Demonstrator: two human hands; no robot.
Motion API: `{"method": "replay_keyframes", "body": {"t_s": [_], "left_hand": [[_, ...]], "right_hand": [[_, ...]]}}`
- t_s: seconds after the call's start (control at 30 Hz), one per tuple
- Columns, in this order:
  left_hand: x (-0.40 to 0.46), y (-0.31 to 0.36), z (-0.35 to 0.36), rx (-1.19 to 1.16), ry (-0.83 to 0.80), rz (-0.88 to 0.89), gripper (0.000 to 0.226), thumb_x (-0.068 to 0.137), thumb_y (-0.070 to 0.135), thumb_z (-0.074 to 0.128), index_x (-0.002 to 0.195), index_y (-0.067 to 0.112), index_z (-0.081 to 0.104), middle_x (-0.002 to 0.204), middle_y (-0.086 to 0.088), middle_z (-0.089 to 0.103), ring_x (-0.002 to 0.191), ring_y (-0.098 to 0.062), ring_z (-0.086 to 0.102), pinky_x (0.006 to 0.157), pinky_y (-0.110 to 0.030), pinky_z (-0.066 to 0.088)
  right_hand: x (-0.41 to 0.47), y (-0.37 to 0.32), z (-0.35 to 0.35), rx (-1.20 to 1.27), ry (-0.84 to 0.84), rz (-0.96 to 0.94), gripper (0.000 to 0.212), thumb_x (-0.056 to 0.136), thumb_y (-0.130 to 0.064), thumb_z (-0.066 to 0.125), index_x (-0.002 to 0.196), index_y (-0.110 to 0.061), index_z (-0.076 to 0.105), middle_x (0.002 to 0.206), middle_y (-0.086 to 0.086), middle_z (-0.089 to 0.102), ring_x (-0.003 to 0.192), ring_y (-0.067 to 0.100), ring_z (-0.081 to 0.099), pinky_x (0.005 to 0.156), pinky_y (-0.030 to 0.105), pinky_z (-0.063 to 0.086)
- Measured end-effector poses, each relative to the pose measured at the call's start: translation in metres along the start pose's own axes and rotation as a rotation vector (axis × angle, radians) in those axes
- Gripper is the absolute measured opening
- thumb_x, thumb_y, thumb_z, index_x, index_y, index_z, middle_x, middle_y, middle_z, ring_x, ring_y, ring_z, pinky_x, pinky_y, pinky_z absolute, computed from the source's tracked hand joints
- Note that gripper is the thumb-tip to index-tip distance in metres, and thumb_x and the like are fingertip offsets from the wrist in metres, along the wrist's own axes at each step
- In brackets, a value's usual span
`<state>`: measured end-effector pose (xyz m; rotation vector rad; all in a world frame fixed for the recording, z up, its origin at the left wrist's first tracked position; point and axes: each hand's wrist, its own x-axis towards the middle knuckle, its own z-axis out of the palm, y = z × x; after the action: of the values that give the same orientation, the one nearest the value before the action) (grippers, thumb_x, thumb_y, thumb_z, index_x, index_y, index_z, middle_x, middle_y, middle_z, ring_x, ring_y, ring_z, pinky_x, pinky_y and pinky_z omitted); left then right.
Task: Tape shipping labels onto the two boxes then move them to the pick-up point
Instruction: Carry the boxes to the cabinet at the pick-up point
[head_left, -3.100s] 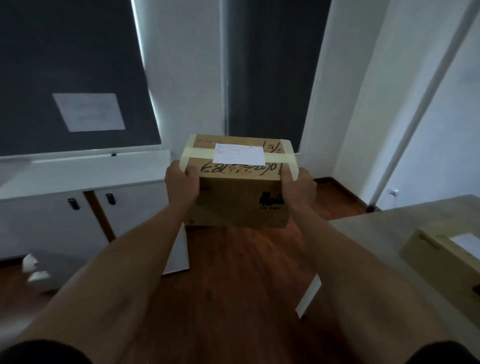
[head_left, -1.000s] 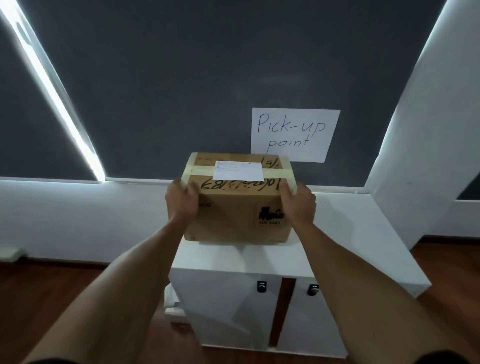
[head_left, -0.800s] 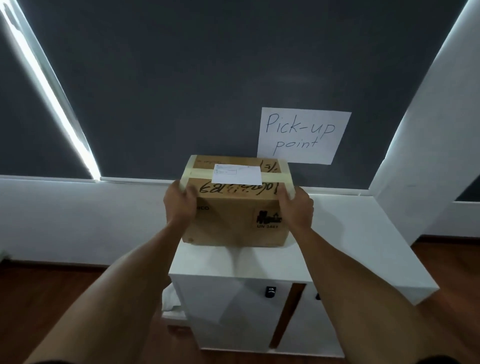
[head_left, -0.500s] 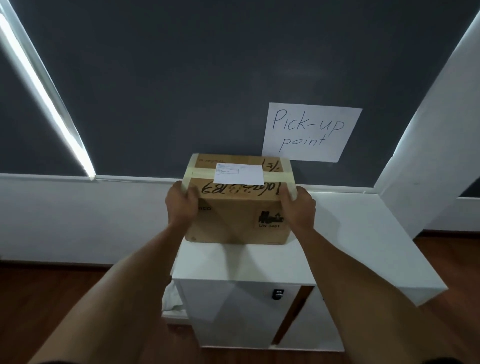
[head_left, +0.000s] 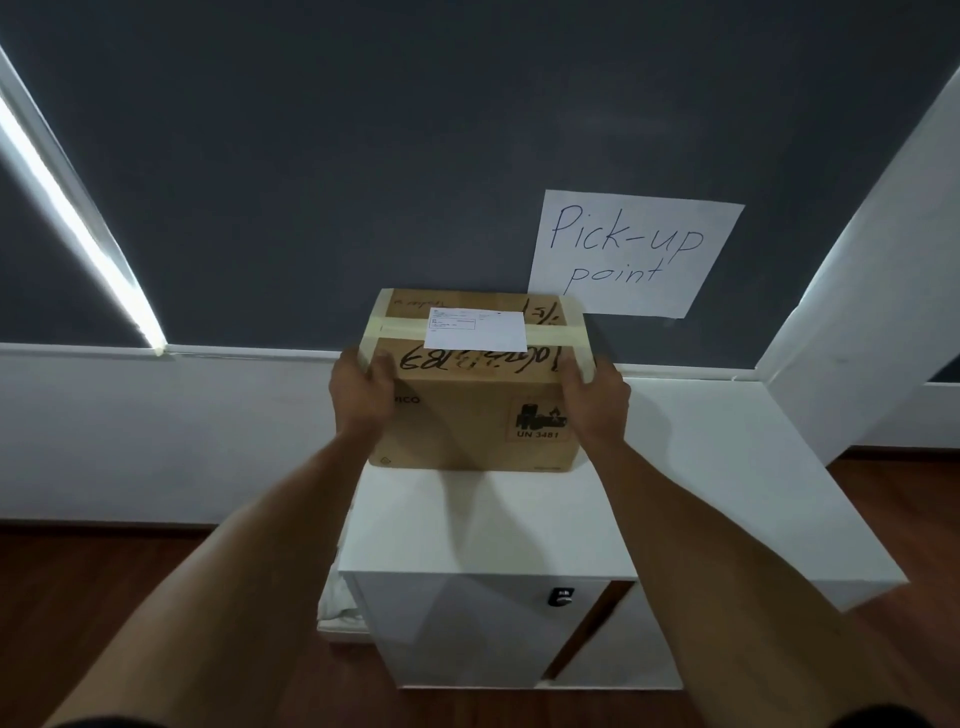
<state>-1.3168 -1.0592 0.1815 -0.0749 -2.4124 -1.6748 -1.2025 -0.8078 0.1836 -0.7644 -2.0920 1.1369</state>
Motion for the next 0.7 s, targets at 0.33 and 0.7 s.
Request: {"method": "replay_keyframes", "body": {"t_s": [0.33, 0.7], "left_hand": [[0.002, 0.000, 0.002, 0.030, 0.003, -0.030, 0.034, 0.102, 0.031, 0.054, 0.127, 0.009, 0.056, 0.115, -0.003, 0.060, 0.101, -0.020, 0.058, 0.079, -0.034, 0.048], [-0.014, 0.041, 0.003, 0.248, -0.018, 0.113, 0.052, 0.097, 0.029, 0.058, 0.144, 0.009, 0.052, 0.144, -0.010, 0.058, 0.135, -0.030, 0.051, 0.114, -0.048, 0.042]], "right_hand": [[0.000, 0.000, 0.002, 0.036, -0.016, 0.030, 0.043, 0.102, -0.047, 0.057, 0.124, -0.011, 0.064, 0.105, 0.000, 0.067, 0.094, 0.018, 0.062, 0.071, 0.023, 0.046], [0.001, -0.013, -0.024, 0.050, -0.087, 0.098, 0.042, 0.098, -0.052, 0.059, 0.117, -0.014, 0.053, 0.121, 0.003, 0.063, 0.121, 0.031, 0.062, 0.083, 0.031, 0.054]]}}
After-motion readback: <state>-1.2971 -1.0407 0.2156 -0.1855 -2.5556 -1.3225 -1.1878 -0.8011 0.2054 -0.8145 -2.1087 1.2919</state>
